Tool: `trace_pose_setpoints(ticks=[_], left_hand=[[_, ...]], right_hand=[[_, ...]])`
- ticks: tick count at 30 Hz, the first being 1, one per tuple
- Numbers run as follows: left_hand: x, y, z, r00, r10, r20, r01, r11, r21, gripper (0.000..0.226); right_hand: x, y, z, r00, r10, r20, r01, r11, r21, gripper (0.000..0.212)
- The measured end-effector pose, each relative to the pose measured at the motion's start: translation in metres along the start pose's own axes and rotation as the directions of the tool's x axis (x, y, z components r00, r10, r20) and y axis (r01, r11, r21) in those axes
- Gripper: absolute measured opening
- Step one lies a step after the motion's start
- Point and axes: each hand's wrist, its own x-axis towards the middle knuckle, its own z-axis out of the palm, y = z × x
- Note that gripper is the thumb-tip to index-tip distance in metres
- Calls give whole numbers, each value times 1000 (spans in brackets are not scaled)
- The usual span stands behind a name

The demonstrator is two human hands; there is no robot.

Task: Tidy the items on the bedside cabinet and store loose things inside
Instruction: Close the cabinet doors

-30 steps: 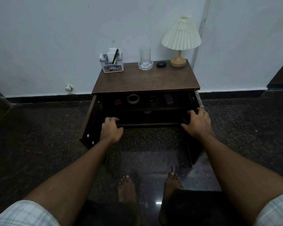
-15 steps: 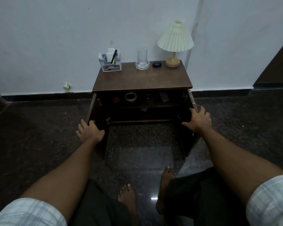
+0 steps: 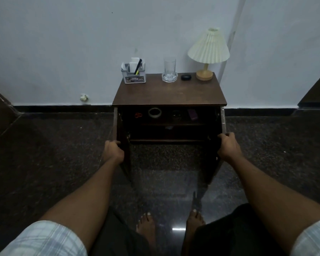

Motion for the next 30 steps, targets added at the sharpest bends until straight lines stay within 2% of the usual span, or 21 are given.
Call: trace_pose_setpoints(ticks=[4,8,9,12,14,17,19,22,24,28,30], left_hand=[[-8,13,5,999,11,-36,-15,994,-108,32],[-11,22,8,996,-90,0,86,945,-315,40],[-9,23,10,995,-101,26,104,938,-331,39],[-2,24,19,989,-118,87,142,920,-365,34],[3,25,25,984,-123,125,163,908,-386,35],[12,27,41,973,-74,216,166,882,-442,46],[15,32,49,954,-56,294,209,829,-518,50],[16,47,59,922,-95,375,325,715,-619,33],[18,54,69,929,-87,361,311,714,-628,26],[30,66,87,948,-70,309,270,688,-673,10],[39,75,95,952,-80,294,271,662,-699,10]], right_hand=[[-2,-18,5,999,31,-36,-28,994,104,68],[4,-28,14,990,136,-44,-116,942,316,78],[5,-30,16,985,168,-32,-147,927,346,74],[6,-37,20,984,179,-17,-164,929,331,42],[10,-40,26,988,156,-5,-144,924,353,35],[19,-38,39,977,171,125,-207,896,394,45],[25,-36,46,966,169,196,-239,872,427,53],[34,-37,55,955,148,258,-260,835,484,80],[42,-41,62,955,111,276,-255,786,563,88],[63,-59,78,978,-9,210,-122,788,603,47],[74,-71,84,986,-30,166,-79,789,609,44]])
